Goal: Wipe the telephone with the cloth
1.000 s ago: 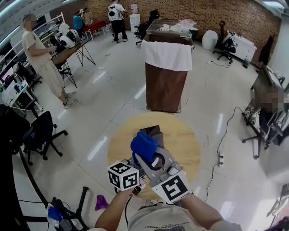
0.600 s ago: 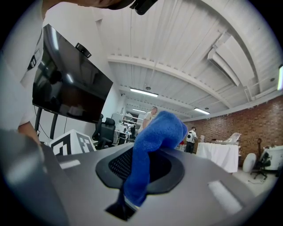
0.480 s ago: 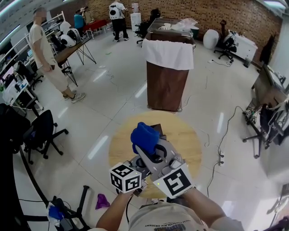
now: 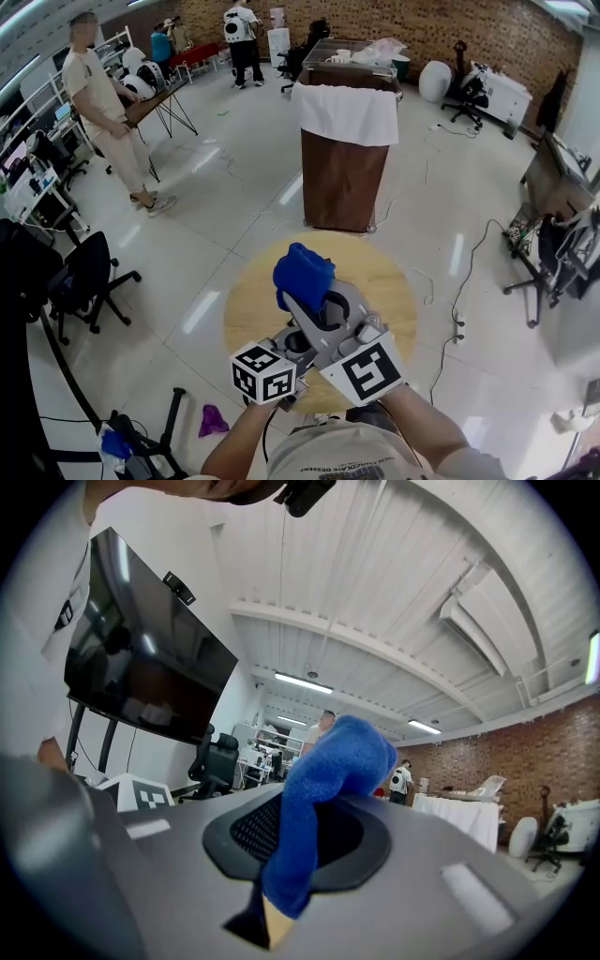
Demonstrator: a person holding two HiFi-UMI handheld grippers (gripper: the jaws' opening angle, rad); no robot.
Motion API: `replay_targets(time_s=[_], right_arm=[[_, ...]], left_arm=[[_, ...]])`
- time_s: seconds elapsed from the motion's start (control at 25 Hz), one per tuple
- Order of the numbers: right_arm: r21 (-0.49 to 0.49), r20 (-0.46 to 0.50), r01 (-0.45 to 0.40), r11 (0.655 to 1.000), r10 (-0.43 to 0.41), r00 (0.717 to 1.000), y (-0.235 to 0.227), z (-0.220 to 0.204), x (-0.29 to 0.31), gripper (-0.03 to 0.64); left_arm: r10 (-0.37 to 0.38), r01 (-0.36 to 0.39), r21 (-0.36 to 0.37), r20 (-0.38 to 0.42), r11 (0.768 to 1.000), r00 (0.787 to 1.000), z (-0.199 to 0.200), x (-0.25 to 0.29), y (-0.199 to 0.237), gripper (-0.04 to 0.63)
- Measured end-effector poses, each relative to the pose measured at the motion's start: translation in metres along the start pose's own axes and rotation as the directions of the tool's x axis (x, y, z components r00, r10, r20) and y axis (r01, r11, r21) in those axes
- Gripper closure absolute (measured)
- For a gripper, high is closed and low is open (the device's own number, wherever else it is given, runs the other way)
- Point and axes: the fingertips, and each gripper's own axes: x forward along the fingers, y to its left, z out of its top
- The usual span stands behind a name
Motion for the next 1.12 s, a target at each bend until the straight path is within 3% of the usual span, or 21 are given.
replay_targets(time_s=[0.44,0.68,1.12], right_arm=[[-0.021,0.037,0.028,0.999,-0.028,0.999,-0.012,0.012,-0.005,0.552],[-0.044,0.007,0.051,0.998,-0.051,0.999,-0.021,0.004,-0.008,0.552],[-0.031,0.004,0.136,0.990,-0.136,0.991,-0.052,-0.004,-0.024,0.552]], left_arm=[[-0.014,0.014,-0.006,0.002,1.000,1.000,-0.005,0.001,-0.002,0.532],[-0.025,0.025,0.001,0.017,1.000,1.000,-0.003,0.000,-0.006,0.532],[-0.042,0.042,-0.002,0.034,0.999,0.999,-0.001,-0.002,-0.007,0.532]])
